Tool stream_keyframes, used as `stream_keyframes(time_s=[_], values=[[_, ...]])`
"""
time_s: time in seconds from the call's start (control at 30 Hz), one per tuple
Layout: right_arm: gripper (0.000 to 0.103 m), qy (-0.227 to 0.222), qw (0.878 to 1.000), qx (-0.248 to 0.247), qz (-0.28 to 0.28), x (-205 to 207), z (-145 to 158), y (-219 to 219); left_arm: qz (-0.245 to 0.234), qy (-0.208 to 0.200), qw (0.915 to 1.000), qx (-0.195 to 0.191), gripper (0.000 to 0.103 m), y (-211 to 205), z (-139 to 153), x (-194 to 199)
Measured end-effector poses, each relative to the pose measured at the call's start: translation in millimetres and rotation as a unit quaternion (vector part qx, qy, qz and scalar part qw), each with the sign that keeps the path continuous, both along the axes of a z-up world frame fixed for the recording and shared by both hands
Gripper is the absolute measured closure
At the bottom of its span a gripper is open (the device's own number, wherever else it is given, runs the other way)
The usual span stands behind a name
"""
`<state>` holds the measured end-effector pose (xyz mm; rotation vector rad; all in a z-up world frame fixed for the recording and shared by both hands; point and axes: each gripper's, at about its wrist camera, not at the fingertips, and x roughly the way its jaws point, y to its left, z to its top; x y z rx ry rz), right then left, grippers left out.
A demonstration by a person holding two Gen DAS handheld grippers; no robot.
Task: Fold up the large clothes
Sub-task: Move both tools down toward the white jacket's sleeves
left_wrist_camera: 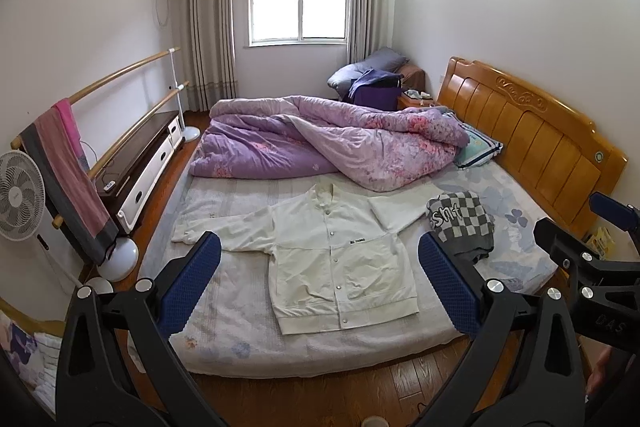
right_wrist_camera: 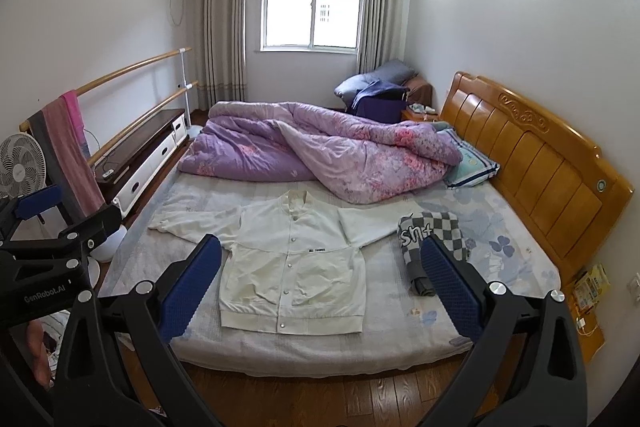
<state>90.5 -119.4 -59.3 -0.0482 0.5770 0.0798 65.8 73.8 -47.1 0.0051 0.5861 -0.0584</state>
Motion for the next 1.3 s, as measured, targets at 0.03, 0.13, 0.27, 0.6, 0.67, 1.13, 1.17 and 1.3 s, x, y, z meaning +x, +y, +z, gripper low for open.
stream_keyframes(time_s=[0.03,0.13,0.27,0.6,0.67,1.13,1.17,1.3], values=[[0.007,0.003,1.000,0.000,0.002,5,-2,2,0.001,0.001,1.0000,-0.001,0.004,2,-2,5],[0.007,0.009,1.000,-0.002,0.012,26,-6,8,0.011,0.007,0.9999,-0.001,0.004,6,-8,26],[0.007,0.020,0.999,-0.001,0.026,68,-18,11,0.026,0.019,0.9995,-0.003,0.004,9,-18,62],[0.007,0.052,0.996,0.008,0.078,223,-66,8,0.078,0.067,0.9947,0.007,0.004,2,-65,214],[0.007,0.069,0.993,0.003,0.093,260,-78,7,0.090,0.079,0.9927,0.013,0.004,1,-76,249],[0.007,0.161,0.973,0.015,0.163,421,-168,84,0.132,0.193,0.9722,-0.013,0.004,57,-183,407],[0.007,0.167,0.972,0.014,0.163,427,-174,91,0.134,0.199,0.9706,-0.023,0.004,69,-191,412],[0.007,0.190,0.969,0.004,0.159,453,-209,135,0.150,0.223,0.9624,-0.042,0.004,132,-236,441]])
